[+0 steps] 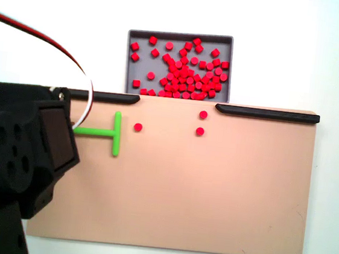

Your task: Gather the left side granules

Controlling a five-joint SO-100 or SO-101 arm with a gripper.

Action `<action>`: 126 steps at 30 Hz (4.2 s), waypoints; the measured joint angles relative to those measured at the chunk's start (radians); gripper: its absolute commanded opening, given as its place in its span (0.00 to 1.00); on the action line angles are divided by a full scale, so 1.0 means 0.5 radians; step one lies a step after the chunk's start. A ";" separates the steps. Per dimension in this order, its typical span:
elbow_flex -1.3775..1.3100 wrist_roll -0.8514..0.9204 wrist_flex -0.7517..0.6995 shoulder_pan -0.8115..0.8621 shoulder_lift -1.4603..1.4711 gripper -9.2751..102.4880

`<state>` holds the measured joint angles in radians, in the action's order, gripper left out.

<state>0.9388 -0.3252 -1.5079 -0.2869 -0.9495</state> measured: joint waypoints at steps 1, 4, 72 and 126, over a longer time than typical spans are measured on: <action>0.000 -0.003 0.000 0.000 0.012 0.08; 0.000 -0.003 0.000 -0.003 0.046 0.08; -0.034 0.350 0.000 0.377 0.104 0.08; 1.068 1.457 -0.399 -0.083 -1.476 0.08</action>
<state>1.4726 0.4034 -1.7073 -0.3283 -1.6874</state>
